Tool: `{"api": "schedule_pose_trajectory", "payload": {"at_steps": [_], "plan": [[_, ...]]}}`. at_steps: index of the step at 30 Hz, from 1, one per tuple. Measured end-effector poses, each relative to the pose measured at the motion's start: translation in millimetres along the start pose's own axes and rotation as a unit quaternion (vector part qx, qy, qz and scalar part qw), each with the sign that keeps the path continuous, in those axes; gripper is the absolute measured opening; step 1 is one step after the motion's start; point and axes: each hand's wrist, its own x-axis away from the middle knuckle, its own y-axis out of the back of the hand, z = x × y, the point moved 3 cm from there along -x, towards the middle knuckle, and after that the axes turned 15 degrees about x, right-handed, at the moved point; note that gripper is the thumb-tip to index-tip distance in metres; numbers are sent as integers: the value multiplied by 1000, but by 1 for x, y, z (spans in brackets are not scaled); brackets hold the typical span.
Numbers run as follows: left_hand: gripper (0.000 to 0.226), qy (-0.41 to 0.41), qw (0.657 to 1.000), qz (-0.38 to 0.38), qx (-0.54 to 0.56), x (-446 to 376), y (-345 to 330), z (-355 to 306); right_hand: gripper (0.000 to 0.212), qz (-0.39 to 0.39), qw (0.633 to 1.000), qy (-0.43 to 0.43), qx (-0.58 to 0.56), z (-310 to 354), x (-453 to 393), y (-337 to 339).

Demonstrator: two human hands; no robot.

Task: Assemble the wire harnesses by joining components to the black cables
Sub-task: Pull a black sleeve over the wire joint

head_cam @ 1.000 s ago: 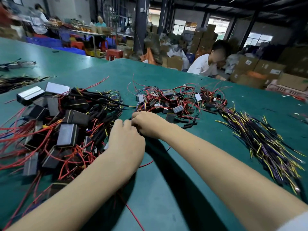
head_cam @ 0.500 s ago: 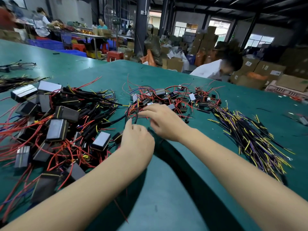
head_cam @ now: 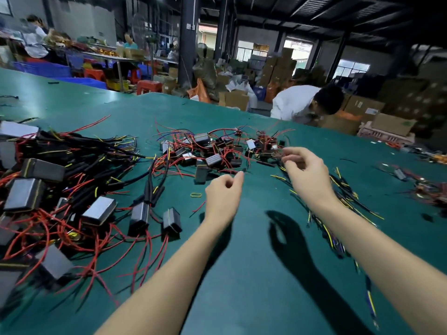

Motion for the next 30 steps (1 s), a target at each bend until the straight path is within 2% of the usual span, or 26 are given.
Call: {"api": "schedule_pose_trajectory", "payload": {"at_steps": [3,6,11,15,17,19,22,26,30], "plan": [[50,-33,998,-43,-8,-8,17,10,28,36,999,-15,11,-10,-4,-11],[48,-29,996,-68,-40,-8,27,18,27,54,998,-17,26,-4,-18,-35],[47,-49,995,-54,-62,-8,23,26,26,61,995,26,75,28,-61,-76],[46,-61,995,-66,-32,-13,23,28,33,54,986,71,140,54,-98,-106],[46,-68,995,-62,-31,-13,23,27,37,74,974,79,197,61,-112,-121],[46,-71,995,-59,-34,-14,23,28,37,110,947,79,291,60,-122,-133],[47,-73,995,-56,-38,-14,22,30,25,129,902,110,398,59,-128,-141],[47,-78,995,-47,-42,-14,21,30,25,112,881,155,434,61,-137,-134],[46,-77,995,-32,-50,-12,19,30,45,151,885,193,396,54,-140,-130]]}}
